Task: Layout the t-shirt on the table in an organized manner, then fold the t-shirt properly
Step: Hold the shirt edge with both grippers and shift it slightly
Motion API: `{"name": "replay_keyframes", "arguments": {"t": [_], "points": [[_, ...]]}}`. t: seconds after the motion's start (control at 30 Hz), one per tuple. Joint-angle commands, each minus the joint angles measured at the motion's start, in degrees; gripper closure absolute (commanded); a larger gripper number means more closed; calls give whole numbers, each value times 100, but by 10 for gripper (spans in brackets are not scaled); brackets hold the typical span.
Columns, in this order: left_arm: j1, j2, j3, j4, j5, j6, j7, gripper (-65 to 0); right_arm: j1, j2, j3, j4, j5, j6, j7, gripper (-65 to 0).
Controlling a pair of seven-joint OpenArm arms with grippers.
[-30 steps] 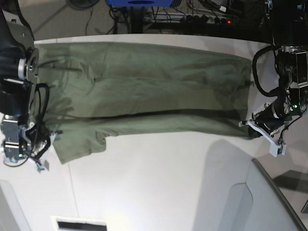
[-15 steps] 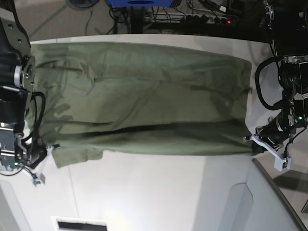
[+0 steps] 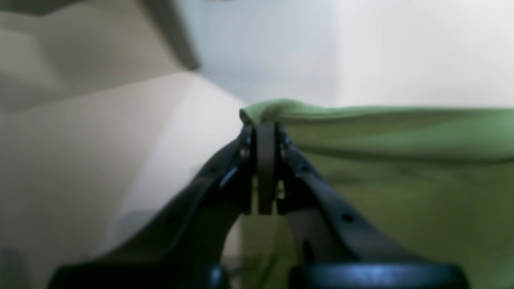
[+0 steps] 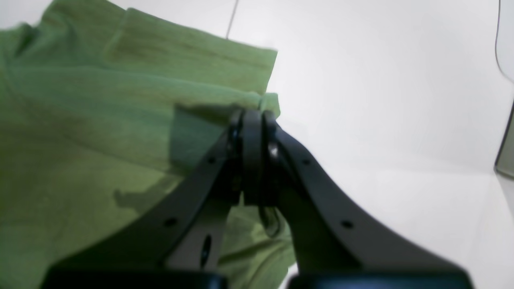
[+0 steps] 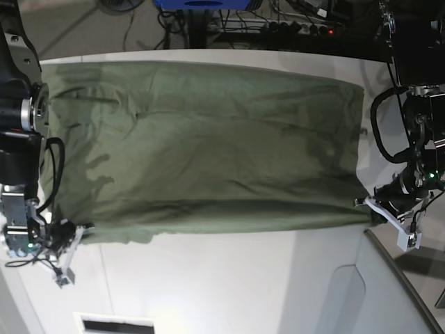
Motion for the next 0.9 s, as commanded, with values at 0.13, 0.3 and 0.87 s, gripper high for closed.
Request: {"name": "replay_keyframes", "arguments": {"t": [0.13, 0.3, 0.87], "points": [[-113, 1, -67, 126, 117, 14, -142, 0, 168, 72, 16, 69, 17, -19, 242, 0], [-113, 10, -58, 126, 117, 14, -142, 0, 45, 72, 16, 69, 17, -19, 251, 0], [326, 115, 12, 170, 108, -38, 280, 0, -412, 310, 42, 87, 34, -19, -57, 0]]}}
